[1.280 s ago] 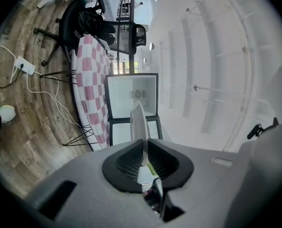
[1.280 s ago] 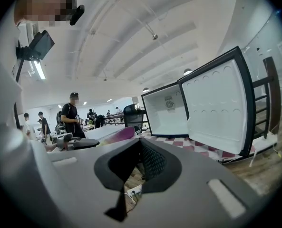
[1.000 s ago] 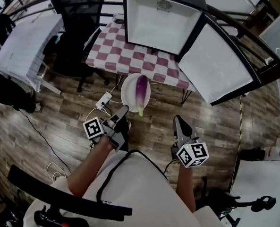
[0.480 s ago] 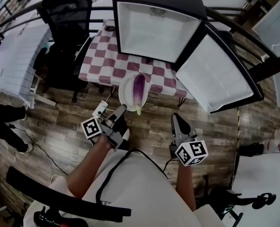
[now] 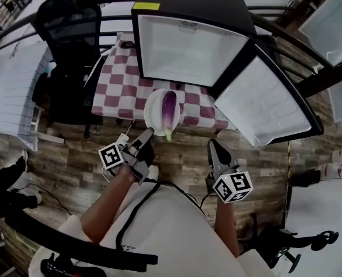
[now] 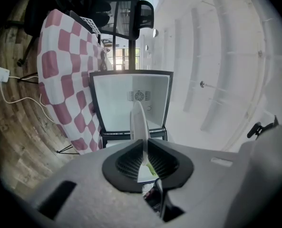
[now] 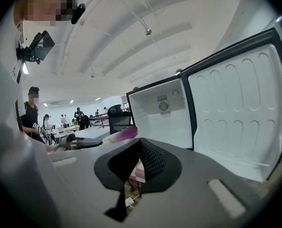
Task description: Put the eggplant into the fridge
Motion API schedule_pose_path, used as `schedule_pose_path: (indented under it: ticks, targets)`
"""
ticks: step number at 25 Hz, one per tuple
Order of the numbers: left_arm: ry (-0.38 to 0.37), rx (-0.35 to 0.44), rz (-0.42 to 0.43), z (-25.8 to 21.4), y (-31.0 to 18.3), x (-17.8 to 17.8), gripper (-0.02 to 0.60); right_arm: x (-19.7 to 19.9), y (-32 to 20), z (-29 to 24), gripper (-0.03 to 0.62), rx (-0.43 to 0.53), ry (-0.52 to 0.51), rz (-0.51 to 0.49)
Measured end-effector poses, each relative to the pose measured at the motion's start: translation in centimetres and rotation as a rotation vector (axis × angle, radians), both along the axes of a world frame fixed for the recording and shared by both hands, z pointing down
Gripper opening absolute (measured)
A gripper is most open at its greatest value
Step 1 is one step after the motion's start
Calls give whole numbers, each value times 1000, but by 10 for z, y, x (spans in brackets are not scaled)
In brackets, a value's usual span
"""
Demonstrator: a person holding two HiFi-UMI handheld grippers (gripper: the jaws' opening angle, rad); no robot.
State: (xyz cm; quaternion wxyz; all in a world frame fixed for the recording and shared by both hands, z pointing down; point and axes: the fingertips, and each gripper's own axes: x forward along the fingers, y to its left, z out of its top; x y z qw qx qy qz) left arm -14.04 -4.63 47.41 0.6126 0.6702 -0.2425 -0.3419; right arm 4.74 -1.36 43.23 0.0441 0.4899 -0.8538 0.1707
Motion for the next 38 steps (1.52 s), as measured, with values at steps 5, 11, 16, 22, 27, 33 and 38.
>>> schedule_pose_path:
  ticks: [5,11,16,22,27,33,38]
  targets:
    - [-3,-5,11,3,-27,-19,38,-13,-24,-1,6,0,8,16]
    - [-8,3,20,2,-55,-25,38,-15,-43,1,6,-10,5,35]
    - [-2,-5,17,2,-68,-24,37,-15,-50,5,6,-27,3,36]
    - [-17,-19,10,11,-86,-10,37,-6,-70,10,6,-31,1,14]
    - [-19,-14,6,17,-113,13,38,8,-103,12,6,-28,4,-30]
    - [-8,-13,-3,24,-156,44,38,31,-154,9,6,-19,10,-73]
    - [6,-13,2,32,-198,70,38,38,-189,12,6,-26,23,-116]
